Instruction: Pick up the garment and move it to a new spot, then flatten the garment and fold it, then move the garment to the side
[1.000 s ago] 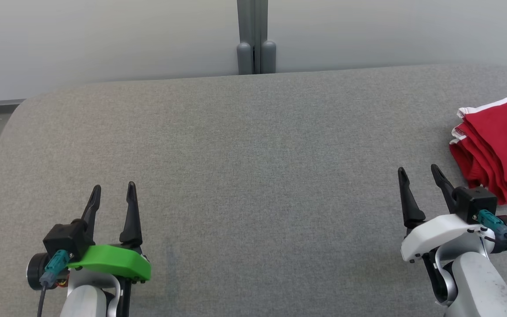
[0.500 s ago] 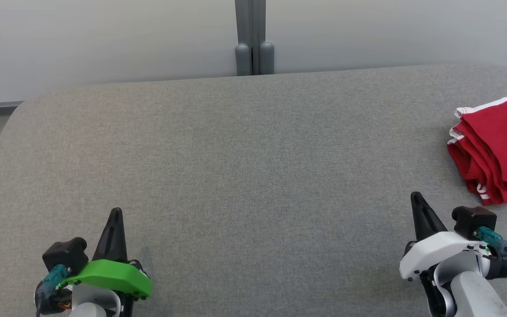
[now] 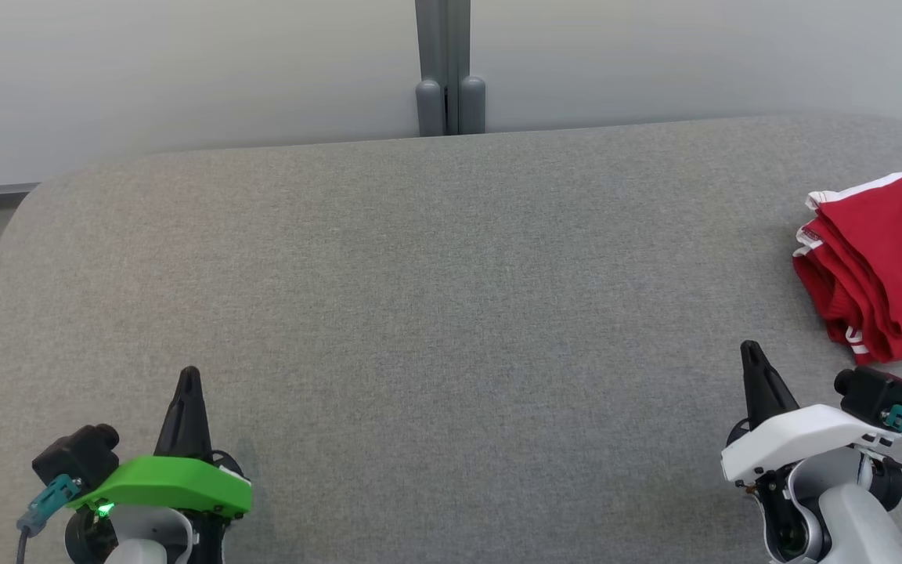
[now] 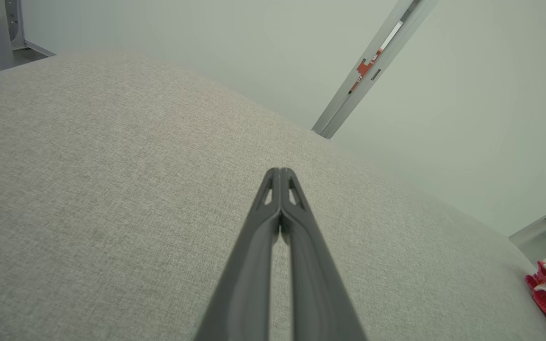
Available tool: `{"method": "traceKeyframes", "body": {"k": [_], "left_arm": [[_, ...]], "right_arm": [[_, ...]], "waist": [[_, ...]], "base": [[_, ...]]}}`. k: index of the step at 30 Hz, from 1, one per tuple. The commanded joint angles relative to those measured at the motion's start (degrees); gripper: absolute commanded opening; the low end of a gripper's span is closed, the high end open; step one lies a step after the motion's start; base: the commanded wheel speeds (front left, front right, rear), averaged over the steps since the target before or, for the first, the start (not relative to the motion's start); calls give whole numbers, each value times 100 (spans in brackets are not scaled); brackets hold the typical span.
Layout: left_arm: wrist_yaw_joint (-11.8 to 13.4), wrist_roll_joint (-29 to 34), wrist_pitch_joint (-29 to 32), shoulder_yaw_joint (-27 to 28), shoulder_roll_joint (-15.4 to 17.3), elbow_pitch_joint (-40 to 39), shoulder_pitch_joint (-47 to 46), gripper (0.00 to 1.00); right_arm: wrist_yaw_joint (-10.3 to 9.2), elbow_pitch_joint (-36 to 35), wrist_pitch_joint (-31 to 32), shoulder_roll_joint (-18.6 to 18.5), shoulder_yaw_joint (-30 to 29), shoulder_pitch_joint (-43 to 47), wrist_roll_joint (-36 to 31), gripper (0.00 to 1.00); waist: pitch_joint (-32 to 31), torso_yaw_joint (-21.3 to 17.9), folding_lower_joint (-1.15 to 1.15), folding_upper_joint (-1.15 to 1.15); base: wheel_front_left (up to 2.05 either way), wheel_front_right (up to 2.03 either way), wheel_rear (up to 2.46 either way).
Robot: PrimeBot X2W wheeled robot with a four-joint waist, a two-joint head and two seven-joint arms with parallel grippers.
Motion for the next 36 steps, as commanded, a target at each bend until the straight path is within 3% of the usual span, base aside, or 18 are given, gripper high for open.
{"method": "traceKeyframes", "body": {"k": [1, 36], "left_arm": [[-13, -243, 47, 36, 26, -117, -29, 0], [-33, -2828, 759, 266, 44, -478, 81, 0]], "right_arm": [[-1, -136, 52, -17, -38, -42, 252, 0], [-2, -532, 668, 85, -292, 142, 2996, 0]], "waist": [[-1, -2, 0, 0], [-42, -58, 0, 0]], "base": [[0, 0, 0], [0, 0, 0]]}}
